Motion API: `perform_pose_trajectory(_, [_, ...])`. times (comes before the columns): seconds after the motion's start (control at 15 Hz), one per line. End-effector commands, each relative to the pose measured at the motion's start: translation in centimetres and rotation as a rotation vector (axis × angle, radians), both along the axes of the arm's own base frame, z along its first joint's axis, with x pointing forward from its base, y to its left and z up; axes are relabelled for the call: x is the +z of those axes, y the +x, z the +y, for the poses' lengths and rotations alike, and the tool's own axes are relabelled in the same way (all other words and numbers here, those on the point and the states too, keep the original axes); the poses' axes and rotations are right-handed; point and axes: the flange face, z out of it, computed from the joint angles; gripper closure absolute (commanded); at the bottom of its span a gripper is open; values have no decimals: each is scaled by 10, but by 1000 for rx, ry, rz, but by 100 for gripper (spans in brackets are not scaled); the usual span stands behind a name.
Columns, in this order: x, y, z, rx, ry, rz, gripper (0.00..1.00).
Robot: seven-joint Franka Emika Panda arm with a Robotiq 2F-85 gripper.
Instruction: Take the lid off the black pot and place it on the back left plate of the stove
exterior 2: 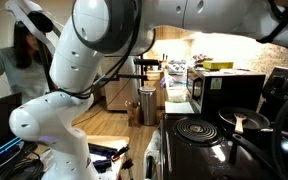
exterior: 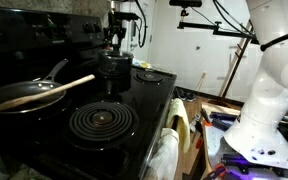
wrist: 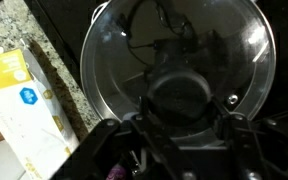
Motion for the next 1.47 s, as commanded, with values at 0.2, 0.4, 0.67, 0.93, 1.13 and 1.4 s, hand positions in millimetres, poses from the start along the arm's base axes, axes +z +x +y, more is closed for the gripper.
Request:
perform_pose_trajectory(0.2, [41, 5, 20, 44, -21, -52, 66])
perform_pose_trajectory(0.4, [54, 4, 26, 48, -38, -66, 66])
perform_pose_trajectory(0.67, [48, 1, 25, 44, -16, -45, 66])
perform_pose_trajectory(0.93, [65, -5, 30, 71, -49, -56, 66])
perform_pose_trajectory(1.13, [103, -11, 47, 114, -68, -119, 66])
perform_pose_trajectory(1.4, [142, -29, 88, 210, -57, -158, 66])
